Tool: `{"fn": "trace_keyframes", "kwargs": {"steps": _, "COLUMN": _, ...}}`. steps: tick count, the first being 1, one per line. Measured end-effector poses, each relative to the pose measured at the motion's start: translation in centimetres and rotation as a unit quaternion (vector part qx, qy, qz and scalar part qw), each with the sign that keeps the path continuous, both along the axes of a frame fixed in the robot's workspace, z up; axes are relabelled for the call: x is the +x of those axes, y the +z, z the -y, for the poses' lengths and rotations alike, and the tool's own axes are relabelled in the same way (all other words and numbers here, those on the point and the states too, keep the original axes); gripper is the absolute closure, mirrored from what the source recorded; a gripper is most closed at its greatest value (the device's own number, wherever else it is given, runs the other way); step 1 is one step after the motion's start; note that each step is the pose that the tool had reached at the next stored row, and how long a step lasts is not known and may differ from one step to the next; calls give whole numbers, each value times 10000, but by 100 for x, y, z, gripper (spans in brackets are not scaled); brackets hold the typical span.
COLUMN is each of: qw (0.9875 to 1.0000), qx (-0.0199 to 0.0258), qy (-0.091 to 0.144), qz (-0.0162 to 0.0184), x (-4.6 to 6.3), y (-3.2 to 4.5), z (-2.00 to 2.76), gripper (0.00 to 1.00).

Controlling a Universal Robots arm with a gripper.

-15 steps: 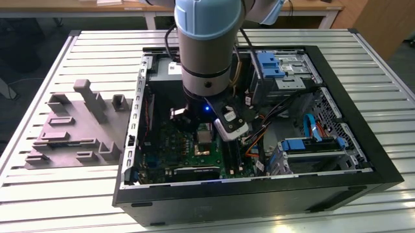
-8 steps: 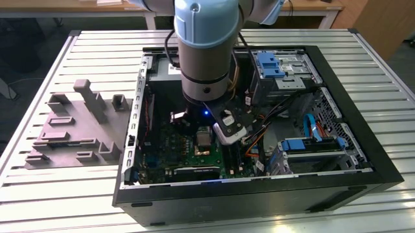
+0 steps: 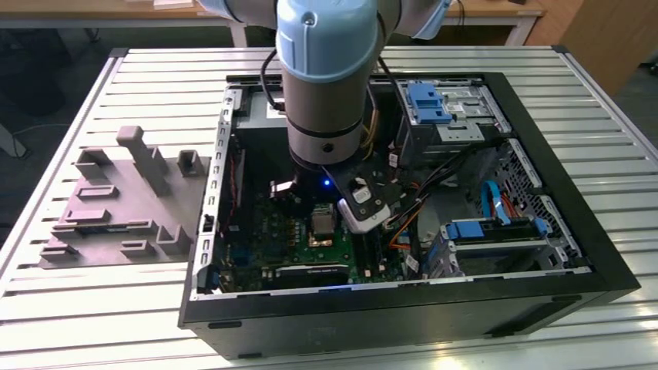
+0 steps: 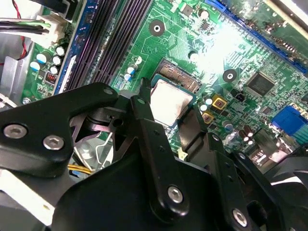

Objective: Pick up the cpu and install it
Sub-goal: 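Place the cpu into insertion slot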

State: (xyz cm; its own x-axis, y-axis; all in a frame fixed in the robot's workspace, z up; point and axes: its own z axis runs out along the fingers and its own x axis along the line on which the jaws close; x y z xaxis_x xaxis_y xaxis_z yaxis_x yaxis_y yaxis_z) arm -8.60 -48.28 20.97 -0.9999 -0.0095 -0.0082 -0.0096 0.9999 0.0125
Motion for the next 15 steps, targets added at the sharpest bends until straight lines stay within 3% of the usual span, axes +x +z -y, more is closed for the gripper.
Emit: {"fn": "trace_keyframes", "kwargs": {"steps": 15, "qw": 10000, "qx": -2, "qy": 0, "qz": -1, "x": -43, "y": -110, "z": 19, "gripper": 53}}
